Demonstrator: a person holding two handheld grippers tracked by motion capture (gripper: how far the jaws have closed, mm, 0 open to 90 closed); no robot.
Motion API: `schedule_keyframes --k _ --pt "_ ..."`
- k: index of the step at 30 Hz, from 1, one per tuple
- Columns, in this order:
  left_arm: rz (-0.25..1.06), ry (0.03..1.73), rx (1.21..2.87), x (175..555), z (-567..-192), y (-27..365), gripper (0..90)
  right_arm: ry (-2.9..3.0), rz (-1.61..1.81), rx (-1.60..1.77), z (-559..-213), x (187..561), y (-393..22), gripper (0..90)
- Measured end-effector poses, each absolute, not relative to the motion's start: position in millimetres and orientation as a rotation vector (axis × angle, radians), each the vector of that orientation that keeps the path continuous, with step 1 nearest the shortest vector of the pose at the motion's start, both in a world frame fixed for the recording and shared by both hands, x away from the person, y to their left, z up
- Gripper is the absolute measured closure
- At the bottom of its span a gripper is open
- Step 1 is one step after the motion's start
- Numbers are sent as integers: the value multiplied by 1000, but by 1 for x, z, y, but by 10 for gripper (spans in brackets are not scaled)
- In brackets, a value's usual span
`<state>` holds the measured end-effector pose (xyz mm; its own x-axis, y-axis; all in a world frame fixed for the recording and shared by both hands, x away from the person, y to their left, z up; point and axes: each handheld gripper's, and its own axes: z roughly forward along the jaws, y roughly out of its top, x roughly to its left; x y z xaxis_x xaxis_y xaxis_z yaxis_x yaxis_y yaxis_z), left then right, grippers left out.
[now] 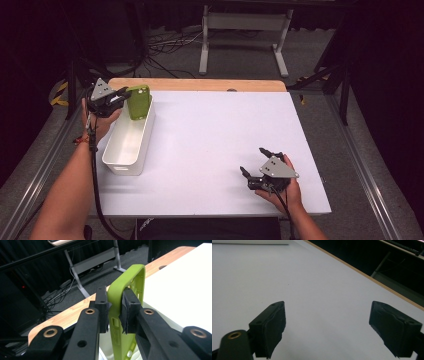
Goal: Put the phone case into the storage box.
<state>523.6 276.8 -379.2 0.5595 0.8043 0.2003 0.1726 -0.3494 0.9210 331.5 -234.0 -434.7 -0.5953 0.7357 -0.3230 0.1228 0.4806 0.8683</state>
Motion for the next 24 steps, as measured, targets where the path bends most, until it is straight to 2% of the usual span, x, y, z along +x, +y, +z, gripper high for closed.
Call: schedule_keyframes --k 10,24 --pt "853 804 1824 528 -385 275 781 2026 1108 710 -435 331 -233 150" --pt "897 906 1823 537 -391 284 735 2048 1106 689 -438 330 -231 155"
